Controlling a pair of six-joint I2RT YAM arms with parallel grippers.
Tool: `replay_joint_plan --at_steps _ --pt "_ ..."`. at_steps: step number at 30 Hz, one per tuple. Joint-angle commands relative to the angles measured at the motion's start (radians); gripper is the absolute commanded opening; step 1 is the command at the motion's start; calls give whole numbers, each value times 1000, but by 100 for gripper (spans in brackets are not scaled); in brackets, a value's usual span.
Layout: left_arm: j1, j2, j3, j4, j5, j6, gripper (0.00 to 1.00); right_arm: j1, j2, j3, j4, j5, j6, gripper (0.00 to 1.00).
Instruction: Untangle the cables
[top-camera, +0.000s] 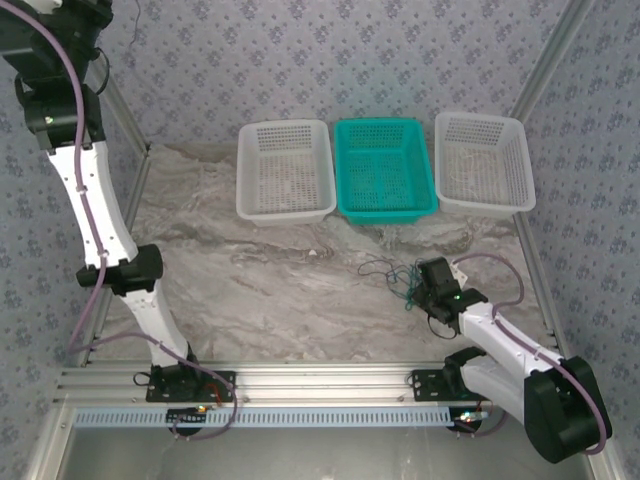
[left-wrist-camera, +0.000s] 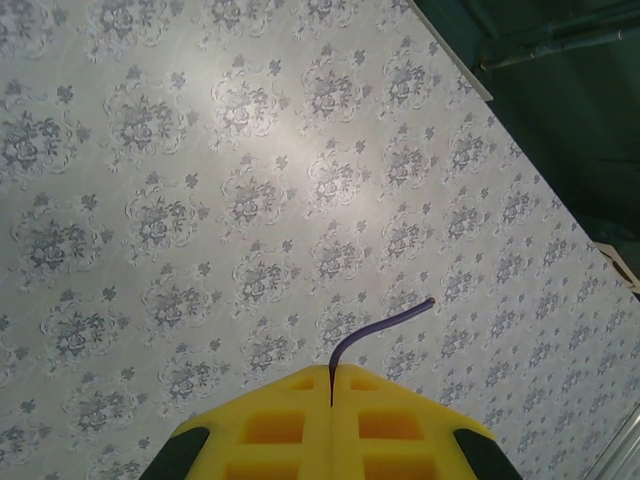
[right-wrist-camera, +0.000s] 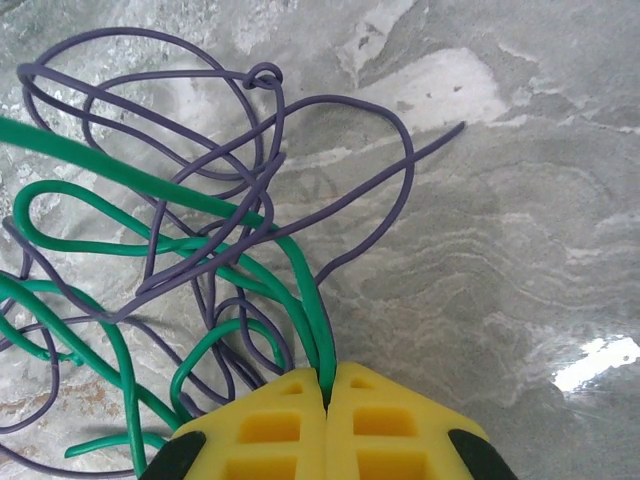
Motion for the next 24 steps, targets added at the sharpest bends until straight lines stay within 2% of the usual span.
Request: replay_joint_plan --at_steps 1,6,9,14,21,24 --pt "-19 -9 49 140 17 -15 0 2 -28 -18 -73 53 31 0" --pt "-58 -8 49 160 8 17 0 2 -55 -30 -69 56 36 0" --pt "-103 7 49 39 19 60 0 3 -57 -33 -70 61 40 0" --pt "-225 74 47 -207 -12 233 0 3 -58 -33 -72 55 37 0" --pt "-292 222 45 -365 -55 320 0 2 -76 -39 -75 47 37 0" --pt "-312 262 -15 -369 -78 362 0 2 -90 -44 -77 49 43 0"
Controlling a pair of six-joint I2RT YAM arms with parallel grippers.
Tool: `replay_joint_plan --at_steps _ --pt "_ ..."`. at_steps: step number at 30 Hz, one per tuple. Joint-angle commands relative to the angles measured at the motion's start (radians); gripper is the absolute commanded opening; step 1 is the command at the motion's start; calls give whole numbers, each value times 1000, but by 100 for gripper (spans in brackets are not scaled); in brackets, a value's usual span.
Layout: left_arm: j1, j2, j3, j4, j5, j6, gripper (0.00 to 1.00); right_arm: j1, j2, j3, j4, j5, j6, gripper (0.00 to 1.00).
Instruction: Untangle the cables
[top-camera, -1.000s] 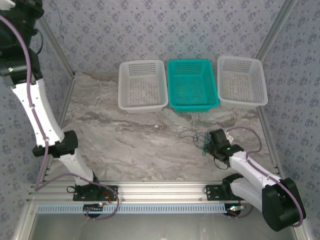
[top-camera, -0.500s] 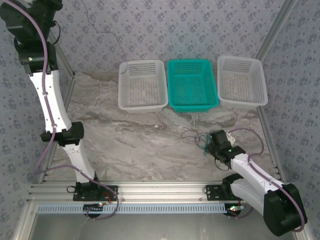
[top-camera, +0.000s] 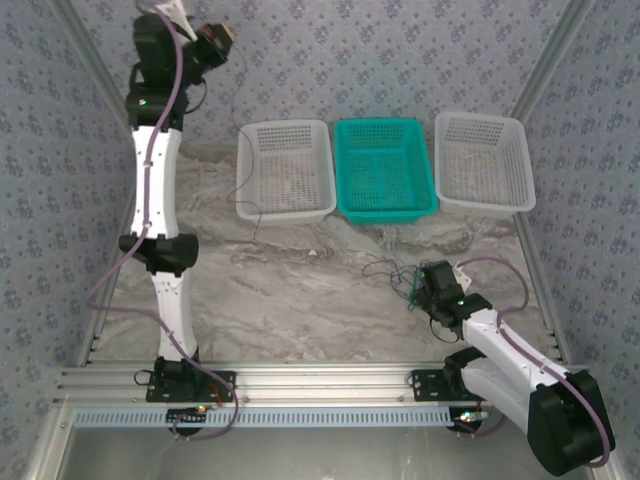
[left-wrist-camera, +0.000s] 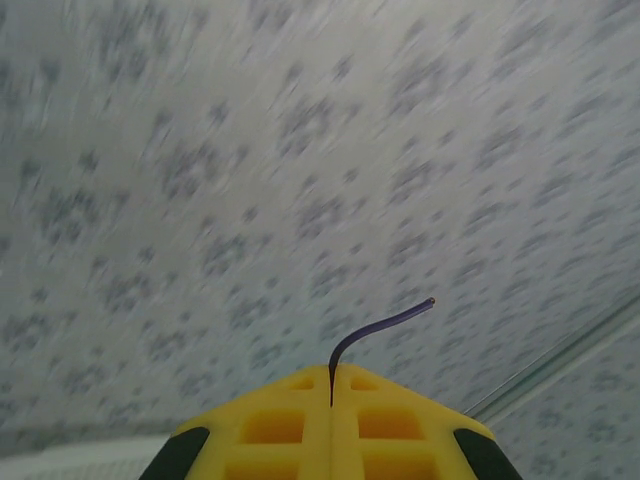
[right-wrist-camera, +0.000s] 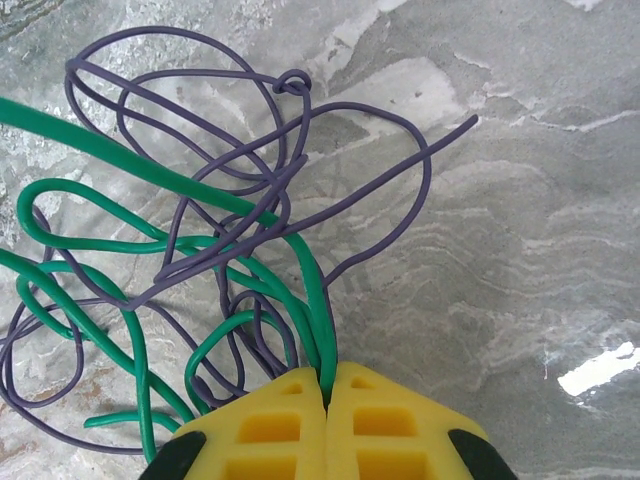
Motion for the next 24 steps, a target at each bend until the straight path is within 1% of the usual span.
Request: replay_joint_plan --at_steps 1,4,9,10,13,14,15,17,19,20,22,24 --pt "-15 27 -58 -59 -41 86 0 1 -19 -22 -49 32 24 0" --pt "-25 56 -105 -64 -51 97 0 1 -28 -24 -52 34 25 0" --pt "-74 94 -169 -118 -119 178 0 -2 -32 -32 -43 38 32 0" --pt "-87 92 -191 -123 -143 197 2 -2 -33 -33 -42 38 32 0" --pt "-113 74 -236 -119 -180 230 29 -2 -33 -30 -46 38 31 0" --pt "-117 62 -248 -110 -180 233 41 -2 -35 -30 -48 39 30 0" --pt "-119 49 -257 -103 -180 235 50 -2 -34 -28 -49 36 31 0" --pt "-124 16 -263 -104 -189 246 67 -2 -37 -25 -46 20 13 0" --pt "-129 -18 -267 -124 -209 261 77 -1 -49 -19 -12 -31 -44 0" --pt "-131 -43 -278 -132 -212 268 79 1 -59 -15 6 -59 -77 0" --pt "-134 -108 -337 -119 -200 277 81 3 -77 1 25 -100 -117 0" --pt "-136 -218 -493 -26 -147 275 82 6 -88 29 22 -127 -153 0"
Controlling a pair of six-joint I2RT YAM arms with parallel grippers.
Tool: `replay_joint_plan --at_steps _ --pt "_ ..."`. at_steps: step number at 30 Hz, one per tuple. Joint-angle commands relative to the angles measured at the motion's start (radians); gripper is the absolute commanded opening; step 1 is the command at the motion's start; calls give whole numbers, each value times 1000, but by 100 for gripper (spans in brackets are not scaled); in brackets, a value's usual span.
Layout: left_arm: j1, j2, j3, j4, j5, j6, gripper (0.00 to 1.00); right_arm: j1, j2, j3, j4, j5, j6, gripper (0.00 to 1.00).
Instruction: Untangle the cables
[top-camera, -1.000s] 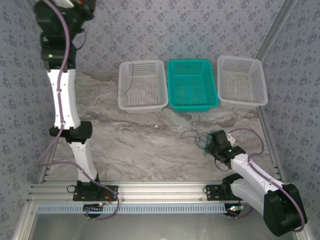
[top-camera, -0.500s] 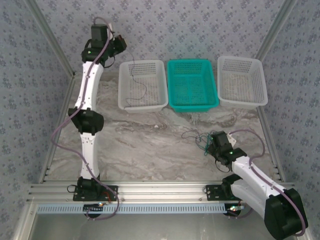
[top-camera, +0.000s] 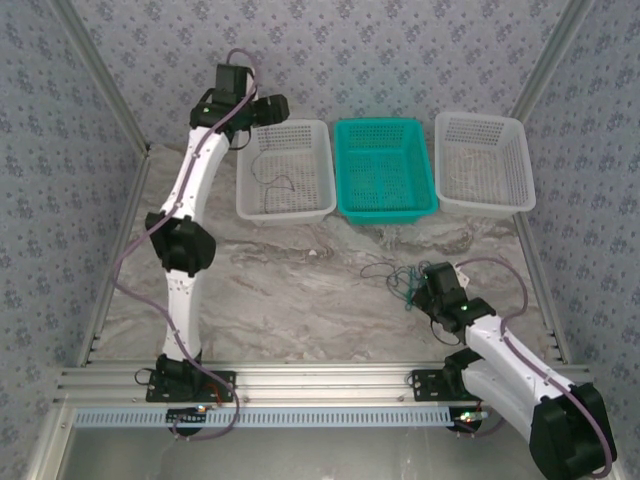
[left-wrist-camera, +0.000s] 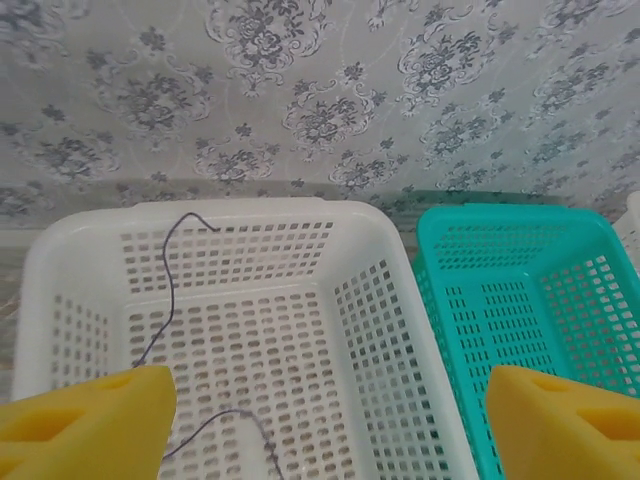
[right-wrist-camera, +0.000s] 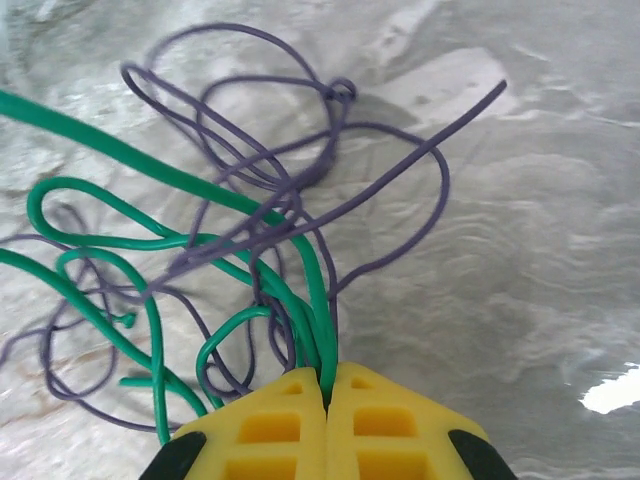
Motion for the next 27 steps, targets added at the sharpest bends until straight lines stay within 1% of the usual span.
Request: replay_joint_plan --at_steps 1,3,4,7,10,11,14,17,19,23,25,27 --pt "1 -248 -178 155 69 23 82 6 -18 60 4 -78 -111 0" --pt "0 -369 -360 281 157 0 84 7 -14 107 -3 -135 -181 0" --pt "-5 -415 -417 309 179 -5 85 10 -12 128 -12 -154 -205 0" --pt "-37 -551 -603 354 194 3 86 16 -4 189 -32 -225 -263 0" --pt "-79 -681 -810 408 226 5 86 26 0 238 -19 -307 -272 0" --pt "-98 -724 -891 433 237 5 86 28 3 253 -13 -336 -313 0" --pt "-154 -827 -1095 498 257 5 86 37 14 305 2 -386 -327 0" --pt "-200 -899 -1265 554 255 -56 86 46 35 373 -6 -398 -328 0" --pt "-222 -937 -1382 621 252 -135 86 48 49 419 -19 -399 -322 0" --pt "-253 -985 -1592 792 273 -316 86 52 66 492 9 -438 -300 0" --pt "-267 -987 -1651 852 288 -364 86 52 74 518 24 -449 -289 0" --pt "-283 -977 -1682 887 308 -378 86 52 88 544 33 -459 -256 0"
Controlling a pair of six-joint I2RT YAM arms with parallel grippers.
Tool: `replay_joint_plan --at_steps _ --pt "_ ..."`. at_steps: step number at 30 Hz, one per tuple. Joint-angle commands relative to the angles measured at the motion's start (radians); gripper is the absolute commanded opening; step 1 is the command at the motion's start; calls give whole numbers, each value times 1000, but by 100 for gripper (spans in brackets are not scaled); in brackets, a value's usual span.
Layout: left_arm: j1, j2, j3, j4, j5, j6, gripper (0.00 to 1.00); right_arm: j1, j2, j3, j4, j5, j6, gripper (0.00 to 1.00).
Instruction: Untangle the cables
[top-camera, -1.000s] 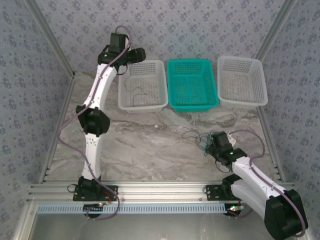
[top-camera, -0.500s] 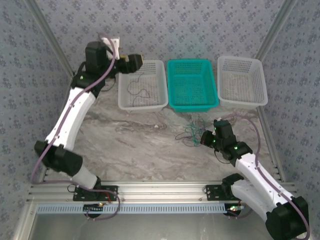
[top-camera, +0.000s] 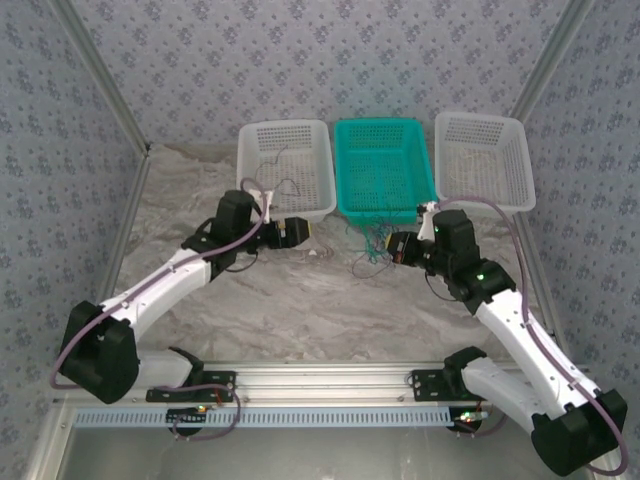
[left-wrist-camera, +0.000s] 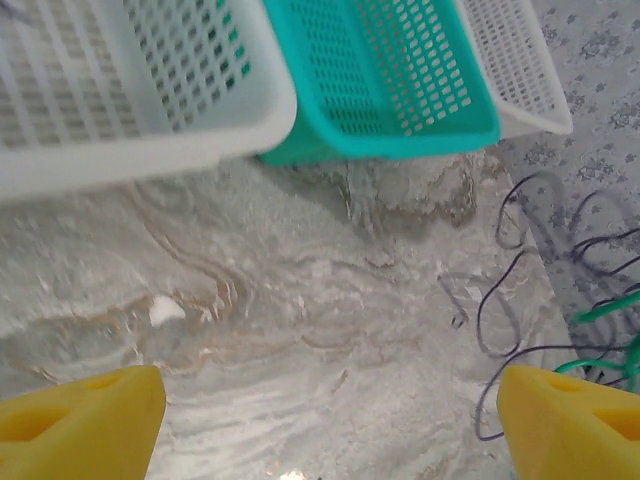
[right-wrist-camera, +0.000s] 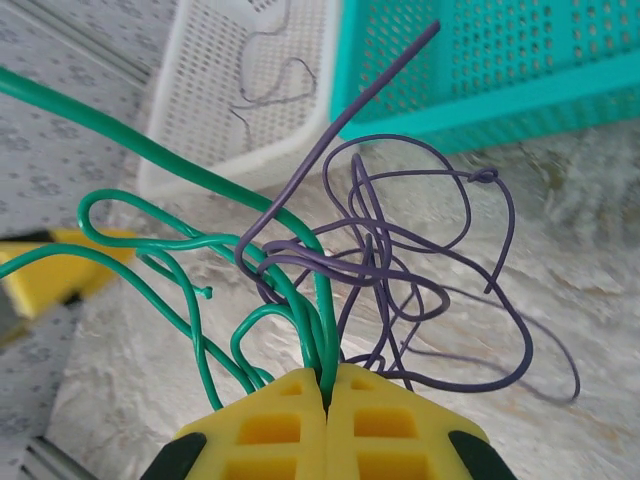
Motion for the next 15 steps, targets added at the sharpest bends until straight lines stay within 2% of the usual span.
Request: replay_joint_plan --at_steps 1,8,15 --pt "-29 -26 -23 185 59 -95 86 5 21 64 27 -44 42 0" --pt "-76 25 -35 269 134 -47 86 -2 72 163 79 -79 113 0" --pt "-81 97 -4 272 122 -29 87 -4 101 222 108 -106 131 0"
